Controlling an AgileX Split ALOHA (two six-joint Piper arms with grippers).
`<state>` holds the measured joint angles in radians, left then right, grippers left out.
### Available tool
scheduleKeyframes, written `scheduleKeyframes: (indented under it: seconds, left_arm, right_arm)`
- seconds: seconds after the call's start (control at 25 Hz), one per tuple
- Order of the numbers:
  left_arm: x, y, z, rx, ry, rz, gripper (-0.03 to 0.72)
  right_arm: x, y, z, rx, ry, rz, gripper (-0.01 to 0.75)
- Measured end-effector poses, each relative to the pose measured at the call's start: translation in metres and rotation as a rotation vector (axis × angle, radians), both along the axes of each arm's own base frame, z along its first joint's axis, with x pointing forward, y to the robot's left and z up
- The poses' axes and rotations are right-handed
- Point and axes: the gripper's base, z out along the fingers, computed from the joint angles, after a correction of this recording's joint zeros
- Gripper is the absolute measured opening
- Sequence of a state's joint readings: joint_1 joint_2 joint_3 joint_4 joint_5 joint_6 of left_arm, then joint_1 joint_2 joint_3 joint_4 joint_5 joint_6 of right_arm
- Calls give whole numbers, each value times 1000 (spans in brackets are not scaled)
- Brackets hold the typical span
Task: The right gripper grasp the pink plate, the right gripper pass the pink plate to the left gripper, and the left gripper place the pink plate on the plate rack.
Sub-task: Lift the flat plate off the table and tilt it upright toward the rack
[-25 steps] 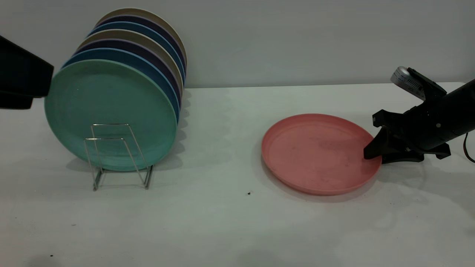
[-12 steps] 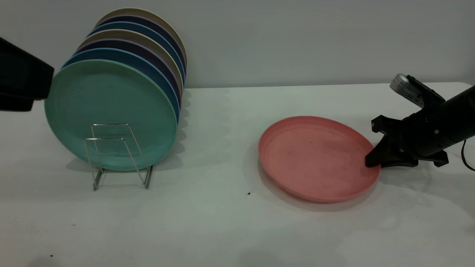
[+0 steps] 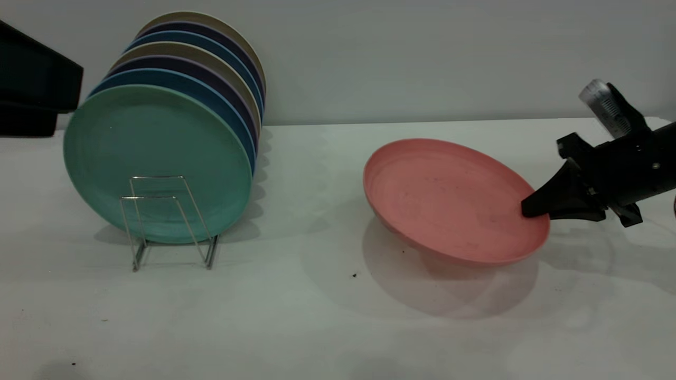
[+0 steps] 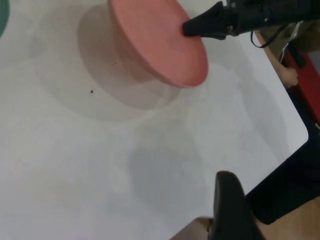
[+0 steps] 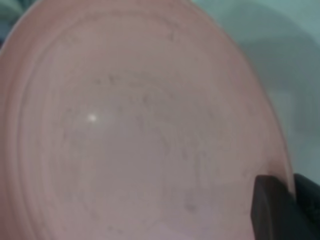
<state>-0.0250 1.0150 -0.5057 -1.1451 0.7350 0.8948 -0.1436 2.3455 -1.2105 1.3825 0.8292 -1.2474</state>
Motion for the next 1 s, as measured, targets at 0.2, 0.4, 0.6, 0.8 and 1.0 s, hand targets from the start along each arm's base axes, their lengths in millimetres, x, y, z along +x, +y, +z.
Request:
scheduleKeyframes:
  seconds: [0.2,0.4,0.6,0.8,1.0]
  left_arm:
    - [13,-1,-19,-1,104,-9,446]
    - [32,-5,-38,-55,147,-19,446]
    - [54,-8,-60,-132,157,13,446]
    - [70,-9,-84,-183,175,38,446]
    - [77,-10,-99,-224,206,75,446]
  right_arm:
    - [-7,6,4,57,1,104,11]
    - [-10,11,7,102,-8,154,11]
    - [-10,18,7,103,-19,185,11]
    - [-11,26,7,98,-30,215,11]
    - [-13,40,7,98,-32,254,11]
